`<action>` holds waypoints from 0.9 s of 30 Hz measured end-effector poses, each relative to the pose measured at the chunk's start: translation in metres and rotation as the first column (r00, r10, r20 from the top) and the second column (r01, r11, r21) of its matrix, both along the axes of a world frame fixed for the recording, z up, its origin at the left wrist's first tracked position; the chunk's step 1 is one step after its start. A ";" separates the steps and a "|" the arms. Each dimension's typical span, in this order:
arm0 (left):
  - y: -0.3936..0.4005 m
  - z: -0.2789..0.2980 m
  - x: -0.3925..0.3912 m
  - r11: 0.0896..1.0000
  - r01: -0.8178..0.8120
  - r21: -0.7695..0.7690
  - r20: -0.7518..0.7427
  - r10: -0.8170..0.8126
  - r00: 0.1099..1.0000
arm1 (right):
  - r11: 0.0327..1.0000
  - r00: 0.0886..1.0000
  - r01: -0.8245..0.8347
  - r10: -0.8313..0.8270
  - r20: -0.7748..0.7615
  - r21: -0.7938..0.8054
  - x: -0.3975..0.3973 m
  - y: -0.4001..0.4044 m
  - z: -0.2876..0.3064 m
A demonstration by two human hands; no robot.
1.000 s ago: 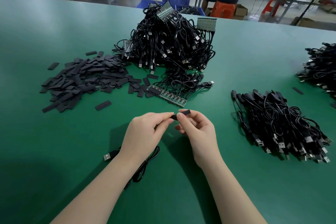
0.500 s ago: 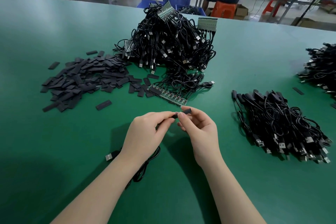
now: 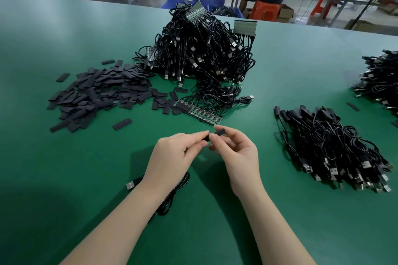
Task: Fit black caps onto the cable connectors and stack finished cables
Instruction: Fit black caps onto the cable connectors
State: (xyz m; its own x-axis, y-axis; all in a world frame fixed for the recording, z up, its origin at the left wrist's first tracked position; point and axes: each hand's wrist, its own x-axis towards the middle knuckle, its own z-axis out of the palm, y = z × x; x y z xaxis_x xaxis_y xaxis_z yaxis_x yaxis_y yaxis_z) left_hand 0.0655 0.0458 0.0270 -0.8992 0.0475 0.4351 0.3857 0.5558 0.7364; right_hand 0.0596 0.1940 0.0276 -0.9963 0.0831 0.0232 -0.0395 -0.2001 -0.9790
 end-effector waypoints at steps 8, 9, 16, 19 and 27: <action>0.000 -0.001 0.001 0.999 -0.002 -0.048 0.006 0.002 1.000 | 0.992 0.997 0.006 0.004 -0.076 0.129 0.002 0.000 0.000; -0.001 -0.001 0.001 0.998 -0.001 -0.063 0.002 0.001 1.000 | 0.989 0.997 0.003 0.009 -0.083 0.146 0.002 -0.001 0.000; 0.000 -0.002 0.001 0.993 -0.018 -0.116 -0.005 0.018 1.000 | 0.983 0.992 0.045 -0.022 -0.128 0.179 0.004 -0.001 -0.001; 0.000 -0.003 0.001 0.998 -0.057 -0.003 0.026 0.057 0.998 | 0.977 0.991 -0.012 0.039 -0.126 0.214 0.005 -0.004 -0.004; -0.001 0.009 -0.007 0.706 0.035 0.707 0.143 -0.191 0.971 | 0.821 0.950 -0.153 0.275 -0.147 0.549 0.011 -0.017 -0.013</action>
